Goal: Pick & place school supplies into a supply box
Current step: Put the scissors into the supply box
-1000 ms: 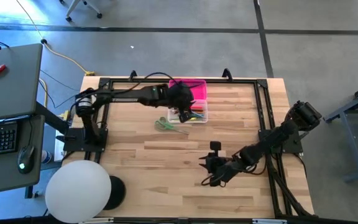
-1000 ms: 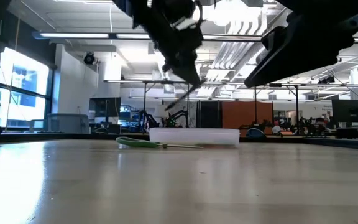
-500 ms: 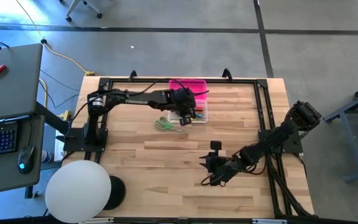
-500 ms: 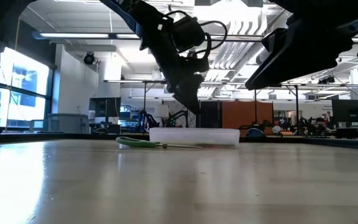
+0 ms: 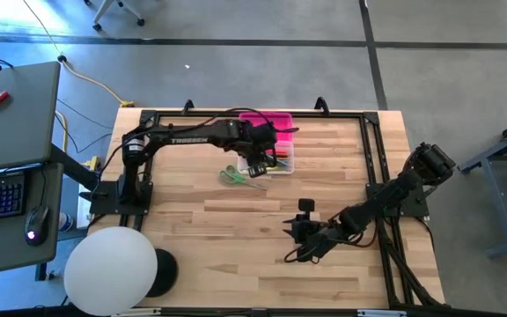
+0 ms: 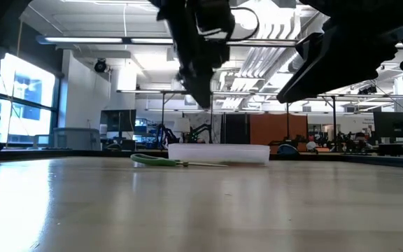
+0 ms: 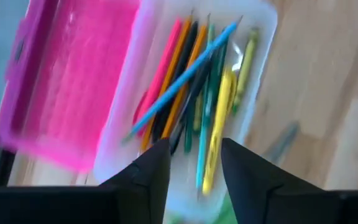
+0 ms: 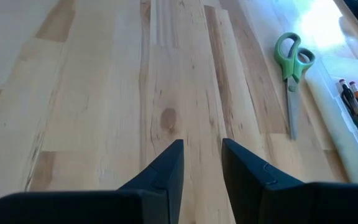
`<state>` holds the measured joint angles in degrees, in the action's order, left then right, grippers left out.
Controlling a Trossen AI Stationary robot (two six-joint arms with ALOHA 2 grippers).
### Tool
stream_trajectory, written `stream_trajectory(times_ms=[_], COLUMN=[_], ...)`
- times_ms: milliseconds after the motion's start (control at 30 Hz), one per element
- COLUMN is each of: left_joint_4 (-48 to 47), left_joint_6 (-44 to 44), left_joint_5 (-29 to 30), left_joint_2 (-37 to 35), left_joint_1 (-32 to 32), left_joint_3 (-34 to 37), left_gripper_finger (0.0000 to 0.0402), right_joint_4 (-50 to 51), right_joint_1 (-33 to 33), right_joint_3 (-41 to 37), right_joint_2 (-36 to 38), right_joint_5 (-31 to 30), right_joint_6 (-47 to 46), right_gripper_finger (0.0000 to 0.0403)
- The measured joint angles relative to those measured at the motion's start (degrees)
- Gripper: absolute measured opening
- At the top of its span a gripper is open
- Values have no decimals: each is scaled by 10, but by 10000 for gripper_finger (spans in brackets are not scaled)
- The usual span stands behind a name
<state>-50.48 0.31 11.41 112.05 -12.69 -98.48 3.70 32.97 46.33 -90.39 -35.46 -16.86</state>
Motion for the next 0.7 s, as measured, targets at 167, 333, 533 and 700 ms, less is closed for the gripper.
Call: stream_trajectory(times_ms=[167, 333, 533, 700], left_joint_4=[-135, -213, -211, -146], left_joint_6=[-21, -21, -35, -36], left_joint_5=[-21, -47, -47, -49], left_joint_2=[-1, -1, 1, 1], left_joint_1=[-1, 0, 0, 5], left_joint_3=[-38, -21, 57, 124], left_gripper_finger=[151, 128, 112, 117], right_joint_4=[3, 2, 4, 5], right_joint_1=[0, 0, 1, 1], right_joint_3=[0, 0, 0, 0], right_joint_2=[0, 0, 0, 0], right_joint_5=[-3, -3, 0, -2], right_joint_6=[-10, -11, -36, -37], right_gripper_finger=[87, 87, 87, 87])
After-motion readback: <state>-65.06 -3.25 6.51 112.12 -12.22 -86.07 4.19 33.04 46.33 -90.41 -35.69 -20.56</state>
